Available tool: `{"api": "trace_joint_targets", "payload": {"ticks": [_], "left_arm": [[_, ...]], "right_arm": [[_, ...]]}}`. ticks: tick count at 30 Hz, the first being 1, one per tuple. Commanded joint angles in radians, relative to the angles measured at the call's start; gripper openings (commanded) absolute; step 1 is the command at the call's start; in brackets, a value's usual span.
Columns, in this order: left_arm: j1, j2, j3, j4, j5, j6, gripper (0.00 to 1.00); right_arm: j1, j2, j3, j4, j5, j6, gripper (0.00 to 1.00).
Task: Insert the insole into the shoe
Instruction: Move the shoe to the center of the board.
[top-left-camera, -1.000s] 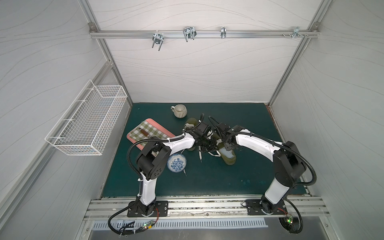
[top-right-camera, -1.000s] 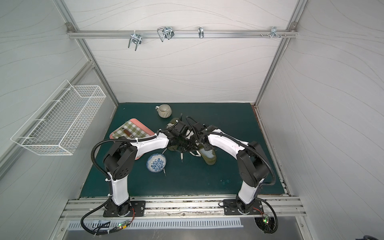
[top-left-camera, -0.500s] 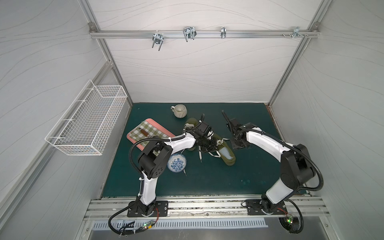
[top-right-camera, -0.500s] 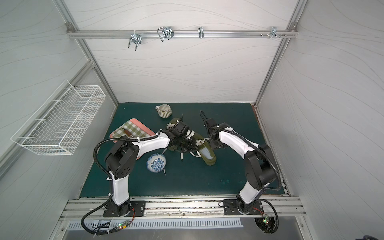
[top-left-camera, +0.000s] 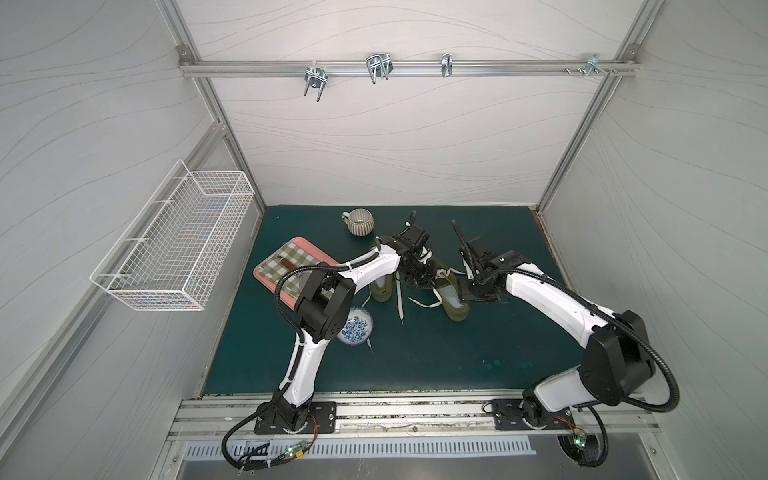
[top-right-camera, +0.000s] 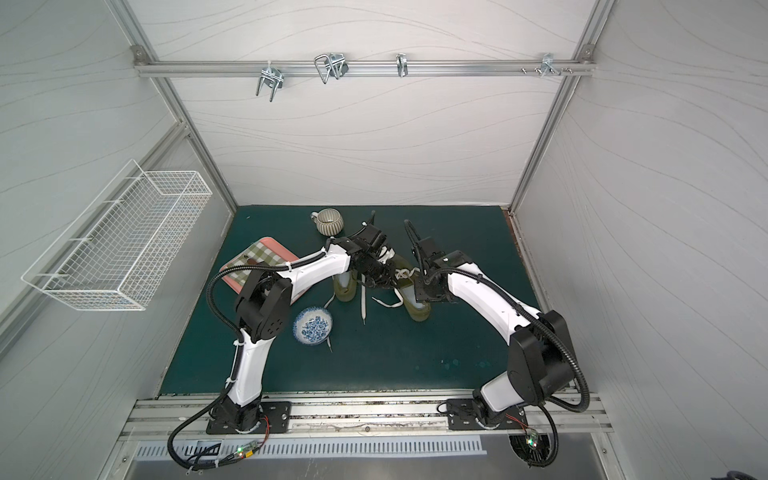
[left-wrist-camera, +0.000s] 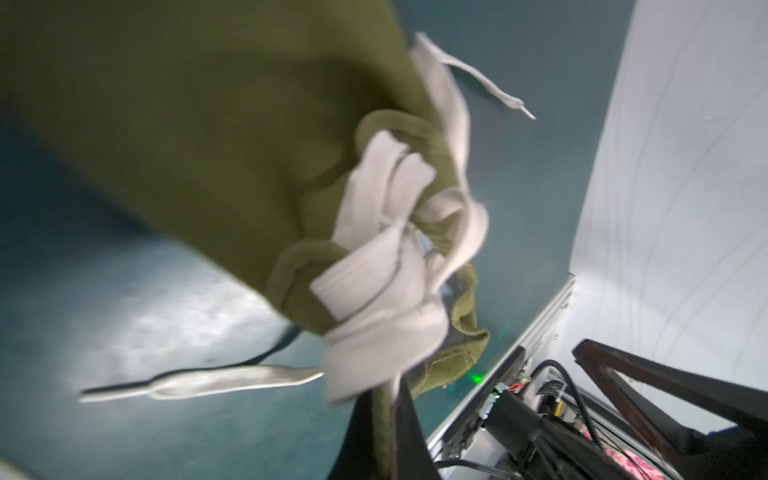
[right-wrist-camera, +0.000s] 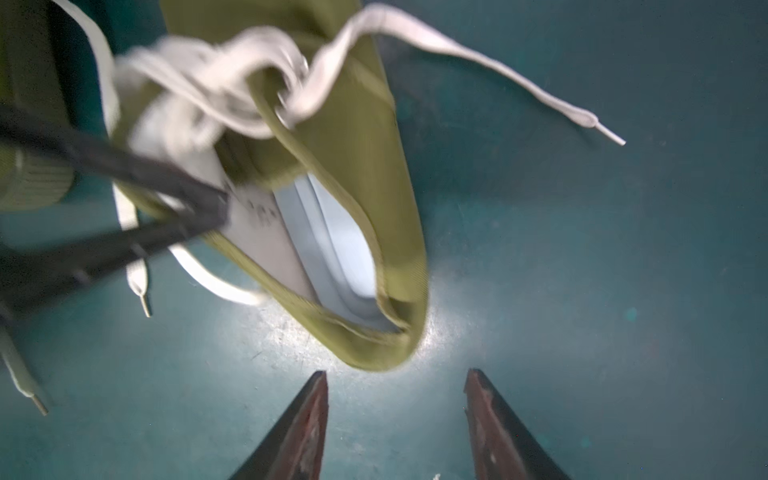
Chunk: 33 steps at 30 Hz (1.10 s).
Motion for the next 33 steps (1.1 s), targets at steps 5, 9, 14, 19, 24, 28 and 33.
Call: {"api": "trace_joint_targets", "payload": {"ticks": [5, 9, 14, 19, 24, 28, 33], "left_arm": [[0.081, 0.087, 0.206, -0.243, -0.086, 0.184, 0.00], [0.108, 0.116, 0.263, -0.295, -0.116, 0.229, 0.00], [0.127, 0.110, 0.271, -0.296, -0.132, 0.248, 0.12], [0.130, 0.048, 0.229, -0.259, -0.093, 0.233, 0.38], [0.133, -0.053, 0.168, -0.234, -0.084, 0.201, 0.41], [0.154, -0.123, 0.113, -0.243, -0.106, 0.191, 0.42], [0.199, -0.217, -0.016, -0.225, -0.116, 0.178, 0.42]], "right_arm": [[-0.010, 0.006, -0.009, 0.011, -0.047, 0.025, 0.54], [-0.011, 0.017, -0.012, 0.013, -0.053, 0.023, 0.54], [-0.011, 0.031, -0.009, 0.021, -0.063, 0.017, 0.54], [-0.014, 0.049, -0.005, 0.038, -0.075, 0.025, 0.54], [-0.009, 0.062, 0.021, 0.049, -0.128, 0.009, 0.53], [0.043, 0.077, 0.061, 0.066, -0.148, -0.123, 0.54], [0.091, 0.139, 0.131, 0.118, -0.223, -0.212, 0.54]]}}
